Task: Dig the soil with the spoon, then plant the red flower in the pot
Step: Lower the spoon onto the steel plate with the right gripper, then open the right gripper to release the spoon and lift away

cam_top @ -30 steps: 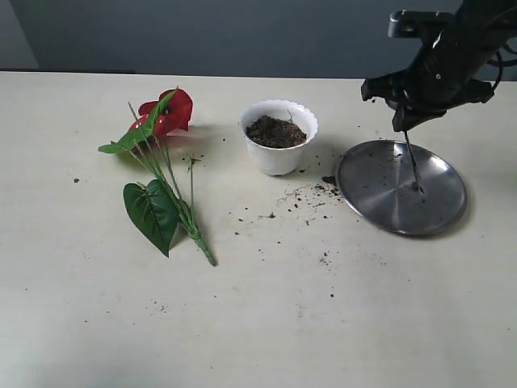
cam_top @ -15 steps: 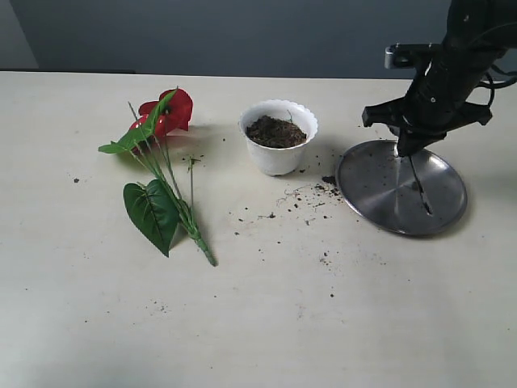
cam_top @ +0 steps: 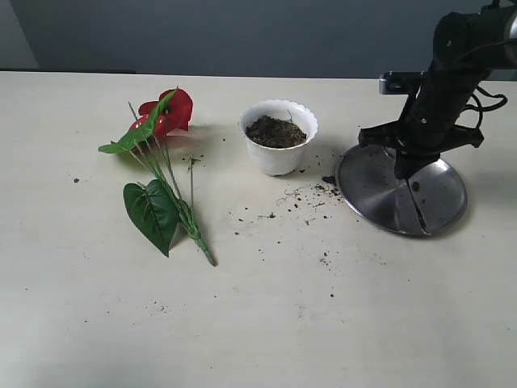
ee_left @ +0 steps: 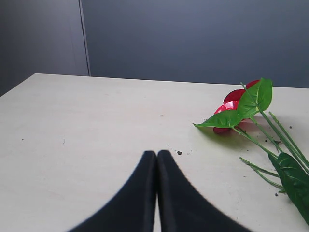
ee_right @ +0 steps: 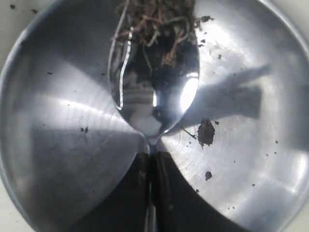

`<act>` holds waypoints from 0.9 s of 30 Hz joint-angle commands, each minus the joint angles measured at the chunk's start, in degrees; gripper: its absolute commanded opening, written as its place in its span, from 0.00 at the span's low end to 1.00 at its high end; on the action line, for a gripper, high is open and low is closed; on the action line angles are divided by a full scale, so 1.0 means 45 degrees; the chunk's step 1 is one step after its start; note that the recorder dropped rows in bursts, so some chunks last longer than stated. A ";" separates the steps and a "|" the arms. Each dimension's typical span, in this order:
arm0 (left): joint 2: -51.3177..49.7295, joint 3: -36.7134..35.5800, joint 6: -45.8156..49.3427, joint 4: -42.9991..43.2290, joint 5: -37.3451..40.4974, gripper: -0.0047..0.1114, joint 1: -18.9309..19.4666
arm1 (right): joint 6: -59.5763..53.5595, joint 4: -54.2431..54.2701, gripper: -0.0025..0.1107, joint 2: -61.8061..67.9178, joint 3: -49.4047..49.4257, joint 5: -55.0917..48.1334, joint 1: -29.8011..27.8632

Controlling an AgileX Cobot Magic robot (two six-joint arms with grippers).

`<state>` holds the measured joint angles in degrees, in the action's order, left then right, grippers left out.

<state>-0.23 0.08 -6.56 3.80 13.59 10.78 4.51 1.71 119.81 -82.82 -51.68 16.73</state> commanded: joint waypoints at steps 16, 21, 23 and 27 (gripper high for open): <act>0.0052 -0.0017 -0.0083 0.0008 -0.0061 0.05 0.0008 | 0.0231 -0.0648 0.02 0.0825 -0.0097 0.0527 -0.0015; 0.0052 -0.0017 -0.0083 0.0008 -0.0061 0.05 0.0008 | 0.0335 -0.0701 0.02 0.0850 -0.0097 0.0861 -0.0015; 0.0052 -0.0017 -0.0083 0.0008 -0.0061 0.05 0.0008 | 0.0335 -0.0701 0.02 0.0850 -0.0097 0.0929 -0.0015; 0.0052 -0.0017 -0.0083 0.0008 -0.0061 0.05 0.0008 | 0.0335 -0.0701 0.02 0.0850 -0.0097 0.1034 -0.0015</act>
<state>-0.23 0.08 -6.56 3.80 13.59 10.78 5.79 -0.86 123.72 -82.92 -47.75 16.73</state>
